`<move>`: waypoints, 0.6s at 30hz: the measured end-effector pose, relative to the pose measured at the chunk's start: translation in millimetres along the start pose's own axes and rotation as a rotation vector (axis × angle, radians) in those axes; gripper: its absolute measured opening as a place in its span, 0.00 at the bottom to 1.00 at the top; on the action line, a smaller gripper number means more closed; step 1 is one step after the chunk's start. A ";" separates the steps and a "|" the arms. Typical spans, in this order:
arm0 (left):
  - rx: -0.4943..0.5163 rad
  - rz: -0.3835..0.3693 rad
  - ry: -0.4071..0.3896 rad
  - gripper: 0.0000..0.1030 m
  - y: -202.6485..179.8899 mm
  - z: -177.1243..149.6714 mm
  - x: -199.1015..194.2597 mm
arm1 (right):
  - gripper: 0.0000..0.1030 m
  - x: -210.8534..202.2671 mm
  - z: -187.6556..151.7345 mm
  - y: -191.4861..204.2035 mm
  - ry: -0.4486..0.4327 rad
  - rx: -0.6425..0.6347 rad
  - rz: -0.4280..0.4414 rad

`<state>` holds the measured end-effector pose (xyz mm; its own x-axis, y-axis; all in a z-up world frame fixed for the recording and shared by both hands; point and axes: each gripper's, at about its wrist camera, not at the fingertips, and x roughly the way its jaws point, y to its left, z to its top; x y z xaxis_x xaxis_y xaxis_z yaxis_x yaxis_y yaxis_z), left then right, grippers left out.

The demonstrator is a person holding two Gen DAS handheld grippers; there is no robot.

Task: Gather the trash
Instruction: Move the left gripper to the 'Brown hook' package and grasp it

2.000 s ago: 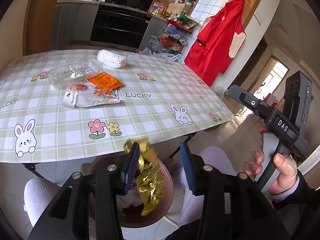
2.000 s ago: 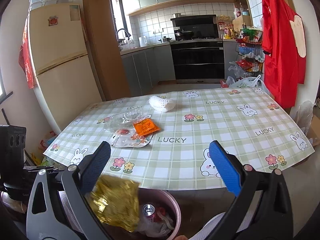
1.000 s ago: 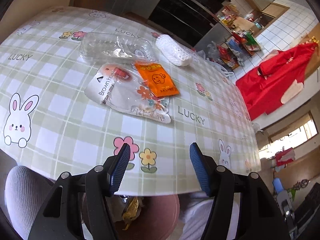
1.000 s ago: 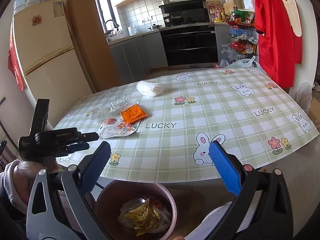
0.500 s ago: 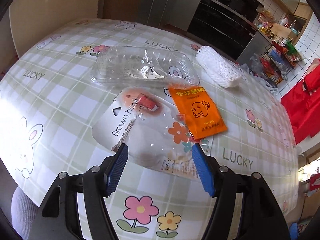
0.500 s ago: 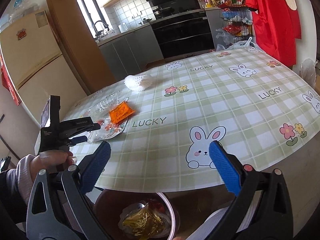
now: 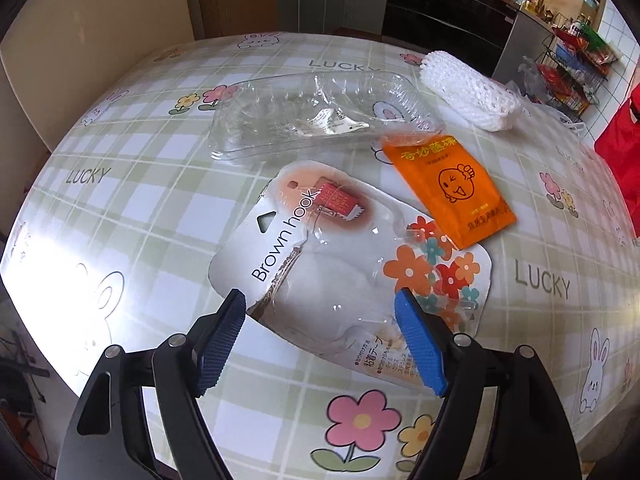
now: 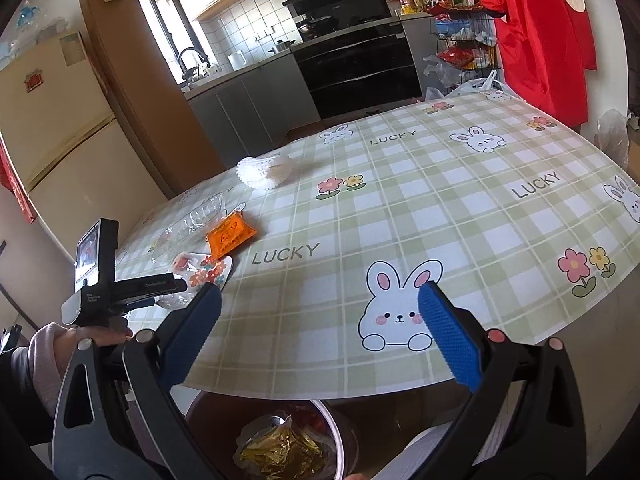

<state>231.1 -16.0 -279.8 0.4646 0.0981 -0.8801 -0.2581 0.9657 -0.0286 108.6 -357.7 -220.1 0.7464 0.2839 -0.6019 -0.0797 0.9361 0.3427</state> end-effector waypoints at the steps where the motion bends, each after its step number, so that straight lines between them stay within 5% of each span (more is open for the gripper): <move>1: 0.009 -0.003 0.005 0.73 5.1 -1.5 -1.3 | 0.94 0.4 0.3 1.9 0.002 -0.004 0.003; 11: -0.052 -0.074 0.082 0.78 70.6 -8.2 -1.1 | 0.94 4.5 3.5 16.1 0.013 -0.032 0.019; 18: -0.045 -0.181 0.033 0.41 74.9 1.0 -3.1 | 0.94 4.2 5.7 23.0 0.013 -0.059 0.011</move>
<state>211.2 56.2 -278.8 0.4788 -0.0854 -0.8737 -0.2103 0.9551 -0.2086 113.7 -336.2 -210.6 0.7366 0.2961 -0.6080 -0.1267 0.9435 0.3061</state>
